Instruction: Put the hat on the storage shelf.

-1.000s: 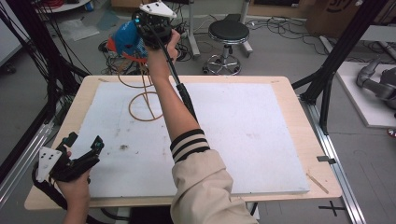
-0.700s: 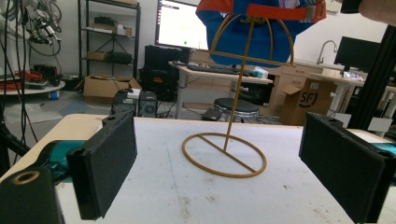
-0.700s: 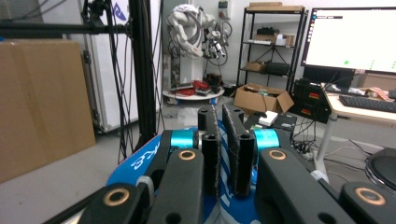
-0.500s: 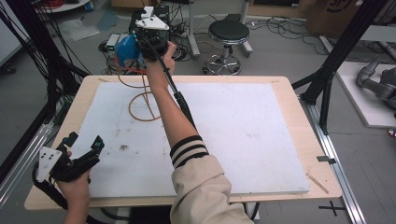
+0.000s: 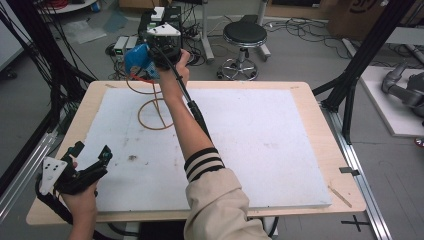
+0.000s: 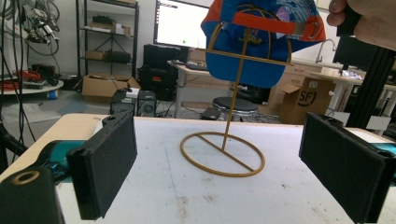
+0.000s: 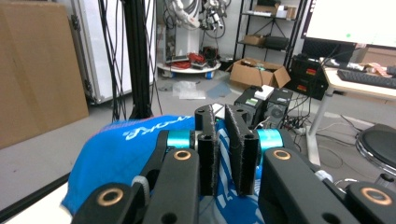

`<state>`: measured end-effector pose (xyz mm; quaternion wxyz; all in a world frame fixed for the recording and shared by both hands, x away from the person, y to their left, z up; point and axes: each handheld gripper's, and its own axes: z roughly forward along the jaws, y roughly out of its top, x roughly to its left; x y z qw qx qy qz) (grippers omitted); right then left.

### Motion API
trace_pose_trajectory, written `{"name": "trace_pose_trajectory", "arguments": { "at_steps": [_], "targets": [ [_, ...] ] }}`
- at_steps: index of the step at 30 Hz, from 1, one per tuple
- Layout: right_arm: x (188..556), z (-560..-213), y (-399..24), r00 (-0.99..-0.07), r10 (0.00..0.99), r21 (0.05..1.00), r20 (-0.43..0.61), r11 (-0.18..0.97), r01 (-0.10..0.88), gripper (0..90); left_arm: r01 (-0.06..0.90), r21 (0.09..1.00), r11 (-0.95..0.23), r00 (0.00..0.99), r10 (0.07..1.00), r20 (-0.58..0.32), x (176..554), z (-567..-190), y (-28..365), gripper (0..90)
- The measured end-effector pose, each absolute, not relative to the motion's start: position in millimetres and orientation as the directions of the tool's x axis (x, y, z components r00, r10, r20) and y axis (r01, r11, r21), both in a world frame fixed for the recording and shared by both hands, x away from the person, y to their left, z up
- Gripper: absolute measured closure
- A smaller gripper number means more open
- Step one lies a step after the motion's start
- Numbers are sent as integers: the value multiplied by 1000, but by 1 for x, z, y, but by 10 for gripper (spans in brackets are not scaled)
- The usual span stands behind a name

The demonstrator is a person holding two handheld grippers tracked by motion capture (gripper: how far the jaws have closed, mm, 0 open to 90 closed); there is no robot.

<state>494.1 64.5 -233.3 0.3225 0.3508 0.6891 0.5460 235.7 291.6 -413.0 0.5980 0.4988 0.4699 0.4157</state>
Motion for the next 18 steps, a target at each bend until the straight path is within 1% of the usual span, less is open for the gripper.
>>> {"name": "trace_pose_trajectory", "arguments": {
  "at_steps": [8,18],
  "targets": [
    [493,-236,69,-556,827,974,-83,186,131,809,-28,987,160,211,966,-150,236,-413,292,117],
    [493,-240,73,-565,818,966,-105,219,138,737,-29,987,160,209,966,-151,236,-413,292,116]
  ]
}}
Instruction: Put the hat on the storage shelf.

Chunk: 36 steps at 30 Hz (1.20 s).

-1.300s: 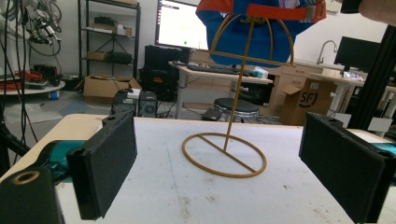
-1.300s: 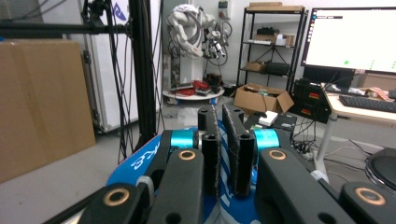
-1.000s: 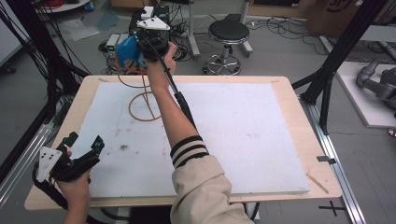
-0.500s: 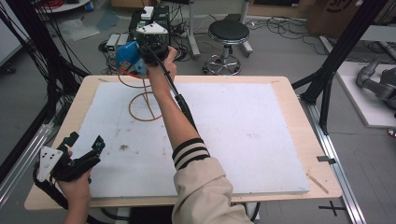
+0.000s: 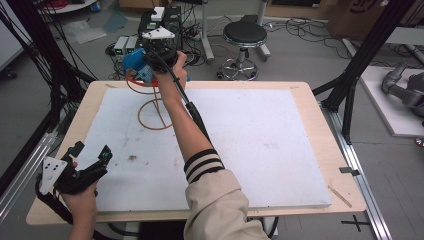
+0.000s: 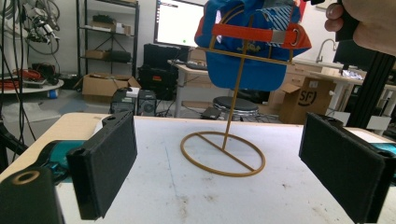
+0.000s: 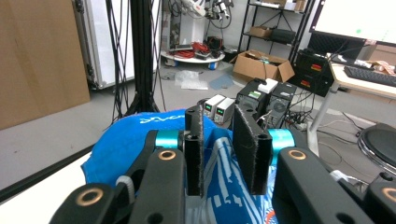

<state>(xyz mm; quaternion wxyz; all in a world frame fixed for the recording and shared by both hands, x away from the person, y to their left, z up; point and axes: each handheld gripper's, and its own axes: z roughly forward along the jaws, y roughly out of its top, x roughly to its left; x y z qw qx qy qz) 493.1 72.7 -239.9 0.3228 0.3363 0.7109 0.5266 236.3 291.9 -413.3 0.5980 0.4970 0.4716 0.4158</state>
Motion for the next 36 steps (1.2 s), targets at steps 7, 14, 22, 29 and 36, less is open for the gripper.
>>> {"name": "trace_pose_trajectory", "arguments": {
  "at_steps": [7,14,22,29,36],
  "targets": [
    [494,-240,72,-560,822,966,-103,218,142,691,-26,987,157,211,966,-148,236,-413,292,117],
    [493,-236,66,-539,837,972,-92,194,135,577,-24,988,154,216,966,-146,237,-414,291,117],
    [487,-227,56,-515,854,983,-81,155,103,360,-21,989,147,223,965,-139,237,-413,288,116],
    [478,-221,48,-499,862,992,-90,123,34,220,-24,989,146,225,965,-137,236,-413,287,116],
    [467,-214,39,-506,858,996,-87,93,-13,177,-22,990,140,230,964,-131,236,-413,285,116]
  ]
}}
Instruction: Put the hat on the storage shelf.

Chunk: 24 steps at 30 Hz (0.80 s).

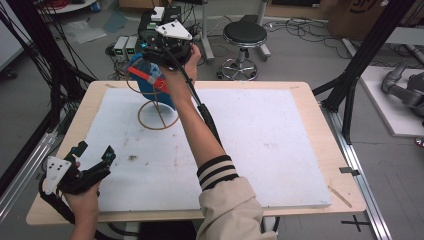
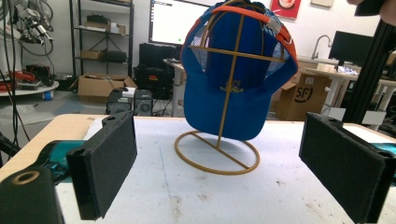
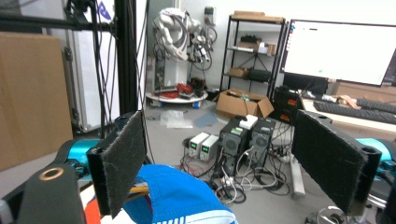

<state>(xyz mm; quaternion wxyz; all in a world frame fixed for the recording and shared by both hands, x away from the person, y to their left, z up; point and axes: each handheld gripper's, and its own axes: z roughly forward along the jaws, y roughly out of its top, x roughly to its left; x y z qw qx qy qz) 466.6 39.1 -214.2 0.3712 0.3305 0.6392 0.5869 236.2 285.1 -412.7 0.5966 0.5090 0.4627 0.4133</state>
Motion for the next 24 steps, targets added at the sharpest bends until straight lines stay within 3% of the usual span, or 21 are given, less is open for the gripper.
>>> {"name": "trace_pose_trajectory", "arguments": {
  "at_steps": [14,24],
  "targets": [
    [435,-196,12,-537,839,994,-86,33,-107,133,-24,990,136,242,962,-126,237,-413,282,115],
    [413,-193,-32,-512,853,990,-95,25,-141,128,-23,991,134,243,962,-124,238,-412,280,115]
  ]
}}
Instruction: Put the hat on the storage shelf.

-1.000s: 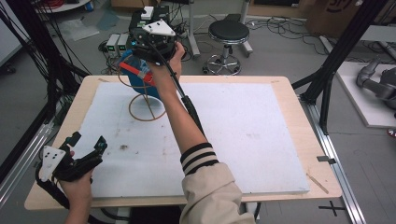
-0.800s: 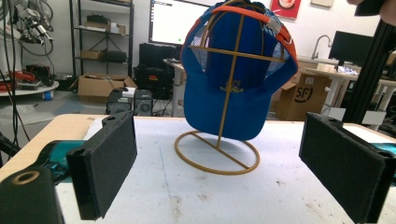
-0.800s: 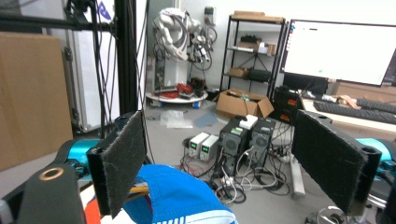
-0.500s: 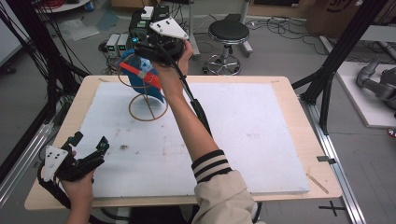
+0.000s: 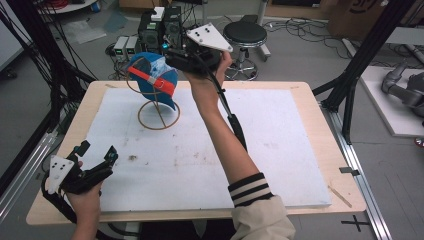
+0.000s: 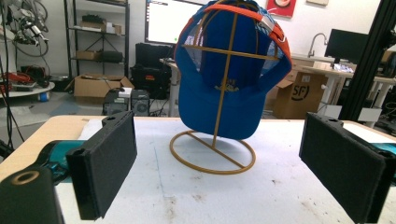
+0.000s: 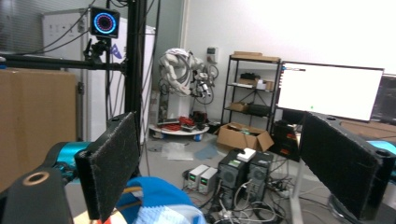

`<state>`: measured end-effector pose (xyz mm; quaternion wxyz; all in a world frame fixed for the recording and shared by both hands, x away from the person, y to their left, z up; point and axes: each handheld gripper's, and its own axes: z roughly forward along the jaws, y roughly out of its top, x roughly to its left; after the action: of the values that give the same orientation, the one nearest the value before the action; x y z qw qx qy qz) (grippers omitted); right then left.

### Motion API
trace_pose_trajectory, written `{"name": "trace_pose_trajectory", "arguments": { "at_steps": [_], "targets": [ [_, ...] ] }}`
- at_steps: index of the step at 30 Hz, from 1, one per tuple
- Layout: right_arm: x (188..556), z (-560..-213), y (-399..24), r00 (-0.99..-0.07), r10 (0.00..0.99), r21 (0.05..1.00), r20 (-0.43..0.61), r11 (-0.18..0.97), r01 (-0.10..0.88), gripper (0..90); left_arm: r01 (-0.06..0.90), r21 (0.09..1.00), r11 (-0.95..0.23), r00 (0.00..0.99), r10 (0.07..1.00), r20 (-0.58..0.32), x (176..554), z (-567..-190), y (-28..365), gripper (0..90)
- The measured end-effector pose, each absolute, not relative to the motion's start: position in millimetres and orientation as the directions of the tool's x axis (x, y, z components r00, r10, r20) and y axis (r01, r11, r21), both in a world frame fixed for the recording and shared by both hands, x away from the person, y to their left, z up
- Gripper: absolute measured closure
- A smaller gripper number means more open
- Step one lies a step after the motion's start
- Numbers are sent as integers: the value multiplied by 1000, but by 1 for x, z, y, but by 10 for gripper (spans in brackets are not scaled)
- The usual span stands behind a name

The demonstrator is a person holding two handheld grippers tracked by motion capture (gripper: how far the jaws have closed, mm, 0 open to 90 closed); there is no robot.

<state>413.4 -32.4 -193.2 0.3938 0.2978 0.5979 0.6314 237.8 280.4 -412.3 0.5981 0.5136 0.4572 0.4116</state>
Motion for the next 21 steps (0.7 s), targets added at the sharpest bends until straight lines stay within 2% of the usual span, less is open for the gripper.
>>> {"name": "trace_pose_trajectory", "arguments": {
  "at_steps": [11,21],
  "targets": [
    [383,-189,-96,-463,883,982,-83,-6,-187,128,-21,991,132,247,961,-123,240,-412,278,115],
    [360,-200,-144,-414,906,978,-82,-6,-207,127,-18,992,126,235,965,-118,241,-412,277,115]
  ]
}}
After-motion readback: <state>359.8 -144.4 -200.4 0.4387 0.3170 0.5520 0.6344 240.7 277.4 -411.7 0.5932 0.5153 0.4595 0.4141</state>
